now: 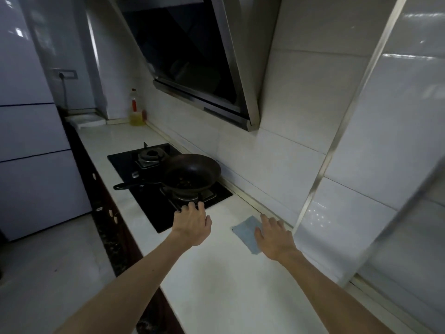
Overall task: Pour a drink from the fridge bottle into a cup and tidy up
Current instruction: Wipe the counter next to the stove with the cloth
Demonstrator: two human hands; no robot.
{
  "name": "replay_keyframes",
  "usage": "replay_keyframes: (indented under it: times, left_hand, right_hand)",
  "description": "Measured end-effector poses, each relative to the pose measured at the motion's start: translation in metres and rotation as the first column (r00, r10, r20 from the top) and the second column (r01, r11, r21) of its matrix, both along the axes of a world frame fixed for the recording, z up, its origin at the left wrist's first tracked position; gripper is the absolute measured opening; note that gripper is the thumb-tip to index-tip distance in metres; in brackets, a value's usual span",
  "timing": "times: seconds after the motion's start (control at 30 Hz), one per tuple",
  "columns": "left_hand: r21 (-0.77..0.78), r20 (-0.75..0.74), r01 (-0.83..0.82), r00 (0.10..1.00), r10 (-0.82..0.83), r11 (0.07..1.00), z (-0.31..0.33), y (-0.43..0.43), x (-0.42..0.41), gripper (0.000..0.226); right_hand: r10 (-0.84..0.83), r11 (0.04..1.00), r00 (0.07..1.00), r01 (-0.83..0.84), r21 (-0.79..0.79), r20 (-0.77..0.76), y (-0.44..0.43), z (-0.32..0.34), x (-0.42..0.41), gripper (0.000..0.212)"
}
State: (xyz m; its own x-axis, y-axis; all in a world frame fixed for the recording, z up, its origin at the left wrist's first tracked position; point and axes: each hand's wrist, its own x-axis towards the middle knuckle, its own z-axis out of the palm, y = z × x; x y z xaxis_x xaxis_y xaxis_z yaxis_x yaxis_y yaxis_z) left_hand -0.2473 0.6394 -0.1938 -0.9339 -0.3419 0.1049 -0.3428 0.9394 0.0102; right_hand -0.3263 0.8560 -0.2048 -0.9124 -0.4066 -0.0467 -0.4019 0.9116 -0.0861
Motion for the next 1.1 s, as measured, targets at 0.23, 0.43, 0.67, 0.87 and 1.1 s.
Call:
replay_keyframes:
  times: [0.23,0.43,0.67,0.87,1.1]
  left_hand:
    - [0.003,0.072,0.145,0.987,-0.145,0.989,-0.017,-0.071,-0.046,0.054]
    - [0.031,0.119,0.257,0.959,-0.259,0.966,-0.04,-0.091,-0.077,0.044]
    - [0.051,0.175,0.317,0.931,-0.321,0.947,-0.074,-0.084,-0.123,0.047]
    - [0.057,0.22,0.333,0.915,-0.337,0.941,-0.095,-0.086,-0.164,0.046]
    - [0.045,0.305,0.338,0.892,-0.335,0.94,-0.138,-0.086,-0.181,0.045]
  right_hand:
    - [-0.13,0.992,0.992,0.13,-0.001,0.009,-0.06,-0.019,-0.011,0.048]
    - [-0.256,0.966,0.963,0.257,-0.002,0.088,-0.067,-0.036,-0.018,0.051]
    - [-0.341,0.939,0.926,0.345,0.0,0.163,-0.057,-0.06,-0.044,0.05]
    - [-0.362,0.919,0.899,0.388,-0.065,0.246,-0.058,-0.089,-0.086,0.051]
    - [-0.368,0.907,0.881,0.41,-0.093,0.298,-0.06,-0.147,-0.101,0.049]
